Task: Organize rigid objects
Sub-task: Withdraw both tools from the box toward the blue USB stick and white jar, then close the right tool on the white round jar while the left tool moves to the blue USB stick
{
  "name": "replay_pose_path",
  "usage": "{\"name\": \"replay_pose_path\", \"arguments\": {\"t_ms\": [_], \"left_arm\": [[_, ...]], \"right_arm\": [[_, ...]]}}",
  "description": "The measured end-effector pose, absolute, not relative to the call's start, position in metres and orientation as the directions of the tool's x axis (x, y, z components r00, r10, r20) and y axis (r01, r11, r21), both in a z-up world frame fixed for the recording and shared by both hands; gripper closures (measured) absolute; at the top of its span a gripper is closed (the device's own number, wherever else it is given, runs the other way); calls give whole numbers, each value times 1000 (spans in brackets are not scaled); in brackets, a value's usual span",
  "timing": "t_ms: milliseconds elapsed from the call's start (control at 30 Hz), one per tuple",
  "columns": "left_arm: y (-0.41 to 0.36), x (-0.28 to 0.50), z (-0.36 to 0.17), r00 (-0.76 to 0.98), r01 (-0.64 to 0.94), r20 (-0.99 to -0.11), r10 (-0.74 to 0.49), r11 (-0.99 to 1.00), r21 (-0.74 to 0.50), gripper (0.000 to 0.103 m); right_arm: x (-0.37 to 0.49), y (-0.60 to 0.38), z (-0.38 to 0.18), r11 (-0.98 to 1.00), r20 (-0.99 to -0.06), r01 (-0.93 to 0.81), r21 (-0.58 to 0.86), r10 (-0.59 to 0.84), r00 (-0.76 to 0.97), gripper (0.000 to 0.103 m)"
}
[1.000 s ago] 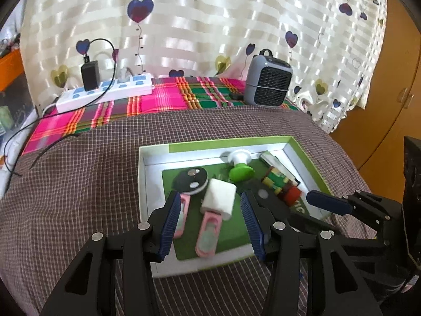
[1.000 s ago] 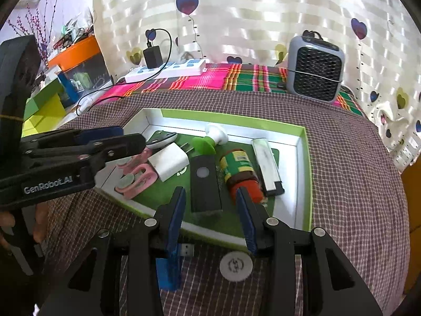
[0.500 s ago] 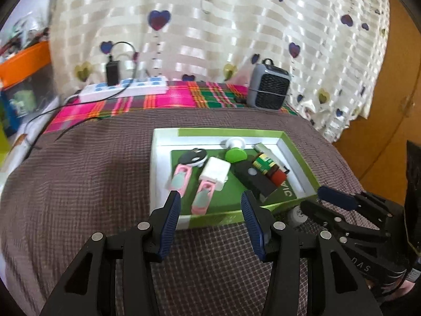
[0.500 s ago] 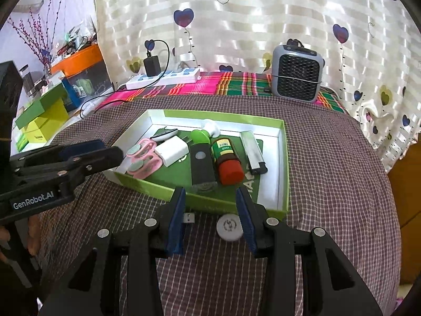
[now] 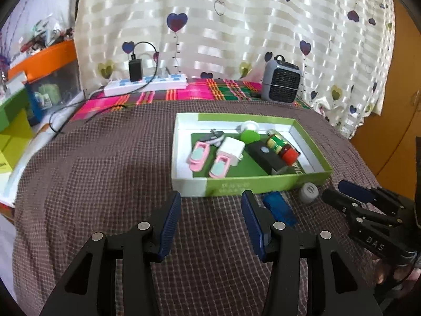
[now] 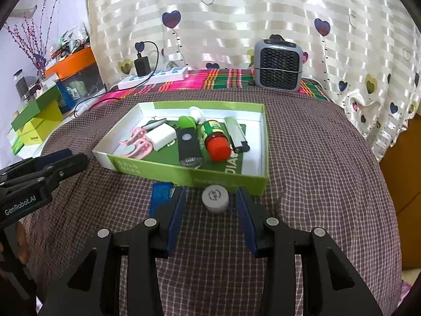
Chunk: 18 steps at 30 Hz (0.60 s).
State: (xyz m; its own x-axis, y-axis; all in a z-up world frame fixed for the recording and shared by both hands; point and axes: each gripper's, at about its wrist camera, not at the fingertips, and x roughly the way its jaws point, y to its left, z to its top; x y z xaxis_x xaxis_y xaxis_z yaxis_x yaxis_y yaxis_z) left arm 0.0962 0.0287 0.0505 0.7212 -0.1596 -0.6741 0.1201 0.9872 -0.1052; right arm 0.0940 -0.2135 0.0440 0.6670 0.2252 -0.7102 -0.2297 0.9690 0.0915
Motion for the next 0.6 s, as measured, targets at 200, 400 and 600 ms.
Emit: {"name": "replay_pose_path", "arguments": {"t_ms": [200,400,600], "left_arm": [[20,88,41,698,151,-687,-203,979,-136,56],[11,84,34,675,184,-695,-247,969,-166,56],[10,85,26,655,183,-714,-247,969,-168,56]], "right_arm": [[85,-225,40,976,-715,-202,81,199,671,61],[84,-240,32,978,-729,-174,119,205,653,61],[96,-237,24,967,-734,-193,164,250,632,61]]}}
